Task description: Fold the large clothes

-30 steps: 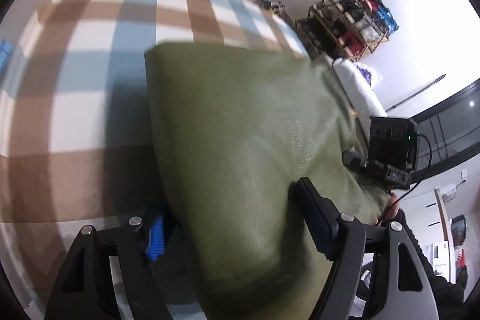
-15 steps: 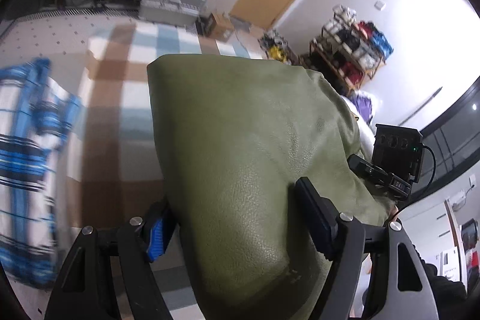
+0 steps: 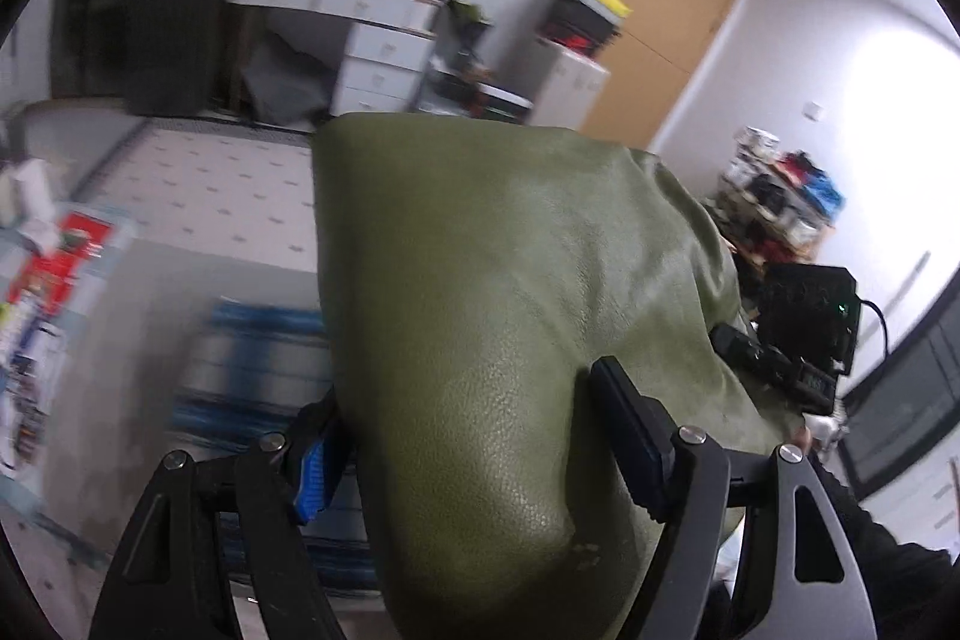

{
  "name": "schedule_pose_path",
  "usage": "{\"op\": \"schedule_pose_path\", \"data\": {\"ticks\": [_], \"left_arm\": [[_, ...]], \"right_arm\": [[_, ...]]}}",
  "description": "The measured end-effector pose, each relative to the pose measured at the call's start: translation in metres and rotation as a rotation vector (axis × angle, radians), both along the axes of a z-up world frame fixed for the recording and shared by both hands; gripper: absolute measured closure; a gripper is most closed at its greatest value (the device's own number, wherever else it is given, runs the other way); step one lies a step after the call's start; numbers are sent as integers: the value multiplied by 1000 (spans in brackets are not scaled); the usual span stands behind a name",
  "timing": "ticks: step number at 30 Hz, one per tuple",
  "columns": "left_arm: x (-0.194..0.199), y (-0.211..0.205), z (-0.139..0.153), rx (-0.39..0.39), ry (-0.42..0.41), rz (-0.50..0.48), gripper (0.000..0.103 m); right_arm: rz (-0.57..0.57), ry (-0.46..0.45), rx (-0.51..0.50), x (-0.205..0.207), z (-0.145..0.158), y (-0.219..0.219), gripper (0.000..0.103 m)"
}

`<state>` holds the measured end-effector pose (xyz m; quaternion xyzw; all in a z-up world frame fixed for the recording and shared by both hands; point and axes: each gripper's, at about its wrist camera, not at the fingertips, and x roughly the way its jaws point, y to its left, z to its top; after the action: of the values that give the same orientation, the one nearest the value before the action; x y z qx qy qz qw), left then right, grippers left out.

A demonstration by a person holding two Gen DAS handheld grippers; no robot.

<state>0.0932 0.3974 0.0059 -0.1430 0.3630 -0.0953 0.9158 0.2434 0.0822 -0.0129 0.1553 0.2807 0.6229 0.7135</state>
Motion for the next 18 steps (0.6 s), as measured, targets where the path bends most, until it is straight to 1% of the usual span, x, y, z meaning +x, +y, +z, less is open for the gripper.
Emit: {"op": "schedule_pose_path", "data": {"ticks": [2, 3, 4, 5, 6, 7, 8, 9, 10, 11, 12, 13, 14, 15, 16, 17, 18], "left_arm": [[13, 25, -20, 10, 43, 42, 28], [21, 42, -33, 9, 81, 75, 28], [31, 66, -60, -6, 140, 135, 28], [37, 81, -82, -13, 194, 188, 28], [42, 94, -101, -21, 235, 234, 32], [43, 110, -129, -65, 270, 281, 31], [37, 121, -146, -145, 247, 289, 28], [32, 126, -148, -195, 211, 288, 28], [22, 128, -147, -210, 171, 318, 29], [15, 127, -141, -190, 142, 340, 30], [8, 122, -133, -167, 104, 330, 31], [3, 117, -123, -134, 75, 323, 31], [-6, 108, -111, -91, 29, 331, 31], [-13, 98, -99, -69, -15, 332, 31], [-20, 91, -88, -61, -55, 331, 31], [-26, 83, -80, -59, -84, 324, 30], [-28, 71, -74, -62, -101, 295, 30]], "right_arm": [[-1, 57, -39, 9, -25, 46, 64], [2, 91, -83, 12, -43, 70, 61], [0, 121, -155, 13, -66, 95, 60], [10, 145, -228, 12, -87, 113, 60], [29, 178, -306, 10, -110, 128, 56], [37, 189, -308, 6, -122, 130, 50], [43, 172, -285, 1, -122, 128, 49], [55, 119, -302, -8, -115, 125, 49], [71, 60, -345, -15, -106, 123, 47], [88, -5, -393, -21, -99, 121, 47], [95, -90, -445, -28, -89, 116, 47], [88, -144, -471, -33, -83, 113, 47], [67, -223, -505, -35, -70, 107, 48], [36, -293, -528, -38, -58, 104, 48], [0, -352, -534, -40, -46, 104, 50], [-36, -413, -517, -41, -29, 104, 51], [-58, -460, -476, -40, -11, 108, 52]]}}
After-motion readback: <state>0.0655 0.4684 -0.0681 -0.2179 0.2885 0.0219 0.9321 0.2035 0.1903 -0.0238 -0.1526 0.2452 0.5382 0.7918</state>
